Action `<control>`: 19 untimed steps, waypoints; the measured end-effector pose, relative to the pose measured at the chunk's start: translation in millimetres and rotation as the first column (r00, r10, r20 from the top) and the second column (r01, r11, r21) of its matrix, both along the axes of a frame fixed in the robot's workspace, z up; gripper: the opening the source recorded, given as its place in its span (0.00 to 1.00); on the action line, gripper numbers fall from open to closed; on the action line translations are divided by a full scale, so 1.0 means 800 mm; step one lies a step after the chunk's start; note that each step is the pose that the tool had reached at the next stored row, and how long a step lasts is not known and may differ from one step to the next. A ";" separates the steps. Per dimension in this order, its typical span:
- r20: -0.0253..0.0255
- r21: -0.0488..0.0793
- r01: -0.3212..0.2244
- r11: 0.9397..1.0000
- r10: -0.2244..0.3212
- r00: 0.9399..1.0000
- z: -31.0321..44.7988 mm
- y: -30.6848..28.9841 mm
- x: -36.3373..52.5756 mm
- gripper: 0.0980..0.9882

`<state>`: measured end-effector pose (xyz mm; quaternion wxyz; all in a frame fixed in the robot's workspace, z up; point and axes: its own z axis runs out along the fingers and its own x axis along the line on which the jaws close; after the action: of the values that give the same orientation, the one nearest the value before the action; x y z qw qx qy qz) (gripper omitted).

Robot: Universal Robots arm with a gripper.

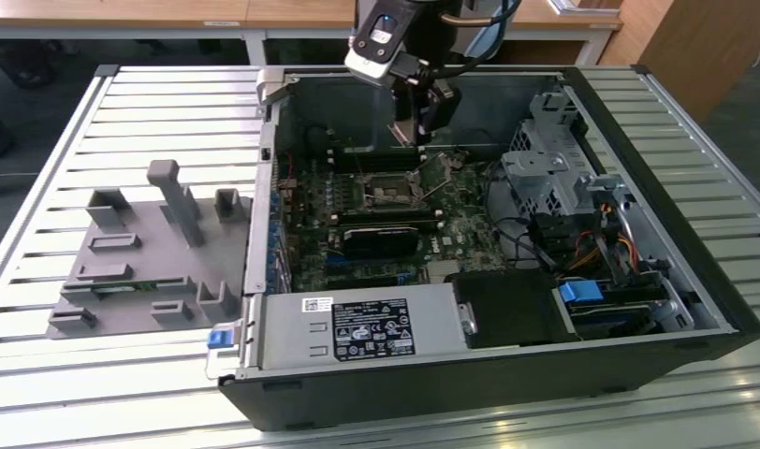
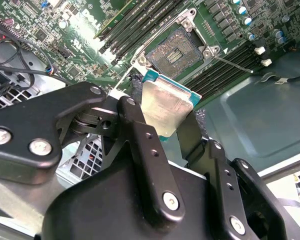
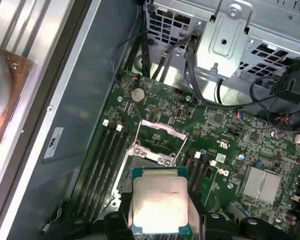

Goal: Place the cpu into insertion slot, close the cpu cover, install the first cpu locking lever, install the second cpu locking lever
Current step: 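Place the cpu into insertion slot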

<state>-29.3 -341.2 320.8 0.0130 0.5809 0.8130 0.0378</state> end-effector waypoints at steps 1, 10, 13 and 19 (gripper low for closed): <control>0.000 0.000 0.001 1.000 -0.001 1.000 -0.0002 0.0000 0.000 0.48; 0.000 0.000 0.008 1.000 -0.008 1.000 -0.0025 0.0000 0.000 0.48; 0.000 0.000 0.010 1.000 -0.010 1.000 -0.0033 0.0000 0.000 0.48; -0.001 0.000 0.014 1.000 -0.014 1.000 -0.0049 0.0000 0.000 0.48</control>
<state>-29.3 -341.2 316.9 0.0130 0.5866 0.8089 0.0375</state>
